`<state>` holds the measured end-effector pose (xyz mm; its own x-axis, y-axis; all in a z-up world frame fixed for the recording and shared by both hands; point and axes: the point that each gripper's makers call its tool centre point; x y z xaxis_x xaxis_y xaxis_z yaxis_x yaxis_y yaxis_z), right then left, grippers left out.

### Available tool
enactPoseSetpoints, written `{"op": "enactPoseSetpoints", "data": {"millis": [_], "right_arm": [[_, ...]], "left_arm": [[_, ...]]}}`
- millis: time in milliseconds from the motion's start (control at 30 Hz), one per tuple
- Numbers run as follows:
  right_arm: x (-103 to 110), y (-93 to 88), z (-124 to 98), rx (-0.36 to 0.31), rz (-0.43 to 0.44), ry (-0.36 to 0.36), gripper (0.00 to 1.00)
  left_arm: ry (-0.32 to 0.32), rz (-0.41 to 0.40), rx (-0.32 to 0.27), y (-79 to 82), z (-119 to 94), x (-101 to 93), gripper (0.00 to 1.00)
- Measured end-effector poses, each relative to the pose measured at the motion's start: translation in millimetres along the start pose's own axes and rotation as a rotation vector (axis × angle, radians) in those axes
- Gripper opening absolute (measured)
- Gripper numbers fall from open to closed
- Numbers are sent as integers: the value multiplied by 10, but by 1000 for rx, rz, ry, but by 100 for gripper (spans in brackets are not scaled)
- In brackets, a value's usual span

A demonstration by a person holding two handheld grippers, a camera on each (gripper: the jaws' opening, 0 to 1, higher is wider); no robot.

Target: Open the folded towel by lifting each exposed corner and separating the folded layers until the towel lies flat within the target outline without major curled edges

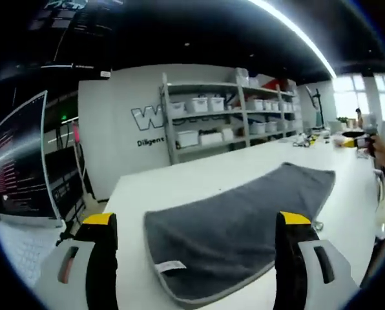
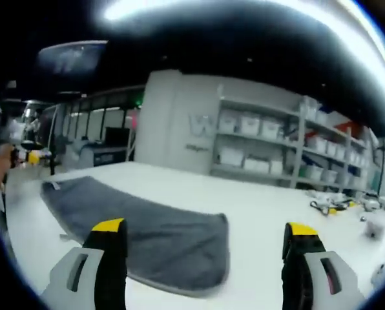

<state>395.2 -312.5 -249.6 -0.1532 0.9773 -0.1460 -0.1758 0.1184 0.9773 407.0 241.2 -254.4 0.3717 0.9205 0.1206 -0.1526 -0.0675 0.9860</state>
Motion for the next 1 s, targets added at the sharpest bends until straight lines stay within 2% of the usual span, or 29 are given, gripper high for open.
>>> {"op": "enactPoseSetpoints", "data": {"millis": [133,267,467,633,1000], "right_arm": [[139,-55,-200,18,16,34,100],[228,-87,-325,7,39,38,100],[341,-83,-493,-4,63,49,100],[342,-68,-588,-19,47,38,100],[377,-202,-643,-5,75,53,100]], "left_arm": [[-12,-14,-9,12,-169,-104,100],[-61,-4,8,-32,-260,-251,100],[-90,-10,-12,51,-346,-378,100],[-93,-23,-26,107,-393,-378,100],[-117,-3,-38,178,-497,-507,100]]}}
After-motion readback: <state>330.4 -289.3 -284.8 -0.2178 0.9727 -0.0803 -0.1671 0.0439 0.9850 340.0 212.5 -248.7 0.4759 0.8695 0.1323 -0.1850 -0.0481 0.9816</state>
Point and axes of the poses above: the point that each gripper's makers call its tool centre point, and the gripper's own axes: z roughly forward along the fingers, x roughly to its left, y roughly out of its top, and after that the axes turned 15 degrees about -x, right-handed
